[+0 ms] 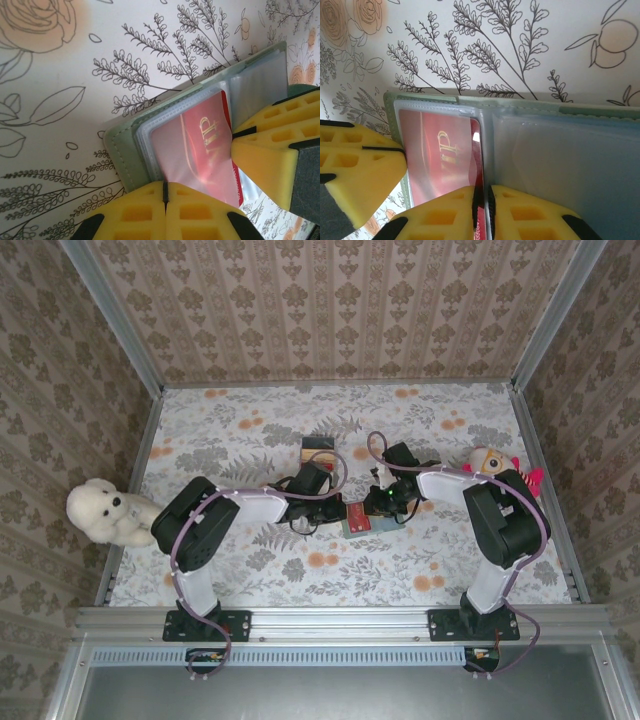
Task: Take the credit cards out of the card holder
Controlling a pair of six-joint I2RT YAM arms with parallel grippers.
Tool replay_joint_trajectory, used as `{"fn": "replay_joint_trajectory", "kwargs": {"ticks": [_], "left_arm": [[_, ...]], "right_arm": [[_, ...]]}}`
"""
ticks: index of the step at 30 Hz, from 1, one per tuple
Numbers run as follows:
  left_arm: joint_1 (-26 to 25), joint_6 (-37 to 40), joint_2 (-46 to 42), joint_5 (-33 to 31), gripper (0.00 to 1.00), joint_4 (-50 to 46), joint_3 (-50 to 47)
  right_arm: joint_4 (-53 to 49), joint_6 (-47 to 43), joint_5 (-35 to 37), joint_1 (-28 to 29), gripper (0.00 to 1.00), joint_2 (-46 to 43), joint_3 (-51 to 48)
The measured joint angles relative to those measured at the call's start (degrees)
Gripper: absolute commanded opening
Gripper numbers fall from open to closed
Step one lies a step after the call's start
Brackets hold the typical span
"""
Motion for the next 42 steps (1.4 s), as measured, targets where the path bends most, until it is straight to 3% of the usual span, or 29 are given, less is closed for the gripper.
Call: {"fn": "replay_joint_trajectory", "kwargs": {"ticks": [9, 18, 29, 42], "left_arm": [[0.0, 0.0, 0.3, 0.0, 0.0, -0.9, 0.5], [0.0, 0.5, 0.3, 0.0, 0.0, -1.1, 0.6], [0.0, 5.4, -3.9, -0.1, 0.0, -5.5, 3.9], [-0.4, 5.5, 1.4, 0.9, 0.0, -5.2, 4.4]], "right_arm": [[0.4, -0.5, -1.7, -0.2, 0.16, 0.1, 0.0], [0.4, -0.5, -1.6, -0.4, 0.08, 0.1, 0.0], [0.3, -0.5, 0.2, -0.3, 0.03, -1.9, -0.2], [-0.1, -0.5, 2.1, -0.3, 0.01, -3.1, -0.9]]}}
